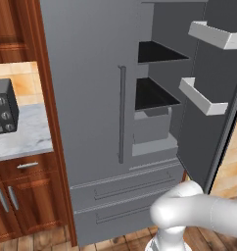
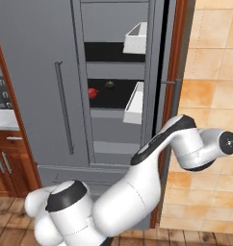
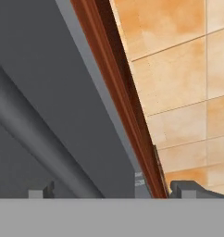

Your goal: Place the onion in the correct fridge rack based on whether it is a fruit or vegetable. Finally, close the fridge door.

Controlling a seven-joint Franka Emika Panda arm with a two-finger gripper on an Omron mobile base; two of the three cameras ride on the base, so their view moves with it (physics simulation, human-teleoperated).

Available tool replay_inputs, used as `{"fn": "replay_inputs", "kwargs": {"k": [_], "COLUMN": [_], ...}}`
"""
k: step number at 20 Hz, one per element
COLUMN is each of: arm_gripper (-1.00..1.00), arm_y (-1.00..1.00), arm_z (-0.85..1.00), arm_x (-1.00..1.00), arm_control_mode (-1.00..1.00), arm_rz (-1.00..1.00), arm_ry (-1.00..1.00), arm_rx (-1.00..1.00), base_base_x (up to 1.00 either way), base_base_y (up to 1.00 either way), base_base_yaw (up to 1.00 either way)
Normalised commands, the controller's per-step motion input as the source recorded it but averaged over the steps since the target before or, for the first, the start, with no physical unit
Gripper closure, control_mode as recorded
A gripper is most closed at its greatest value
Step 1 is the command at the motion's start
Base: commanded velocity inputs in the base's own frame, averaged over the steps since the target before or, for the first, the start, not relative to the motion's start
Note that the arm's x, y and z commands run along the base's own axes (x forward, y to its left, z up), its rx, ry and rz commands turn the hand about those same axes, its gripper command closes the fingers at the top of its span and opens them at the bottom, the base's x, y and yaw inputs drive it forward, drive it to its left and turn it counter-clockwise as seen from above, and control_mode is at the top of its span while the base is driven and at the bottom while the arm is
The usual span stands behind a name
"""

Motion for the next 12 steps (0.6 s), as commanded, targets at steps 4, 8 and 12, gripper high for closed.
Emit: {"fn": "replay_inputs", "kwargs": {"k": [4, 8, 12], "arm_gripper": [-1.00, -1.00, -1.00], "arm_y": [0.08, 0.28, 0.45], "arm_z": [-0.05, 0.00, 0.00], "arm_x": [0.51, 0.41, 0.25], "arm_control_mode": [-1.00, -1.00, -1.00], "arm_rz": [0.00, 0.00, 0.00], "arm_ry": [0.00, 0.00, 0.00], "arm_rx": [0.00, 0.00, 0.00], "base_base_x": [0.00, 0.00, 0.00], "base_base_y": [0.00, 0.00, 0.00], "base_base_yaw": [0.00, 0.00, 0.00]}}
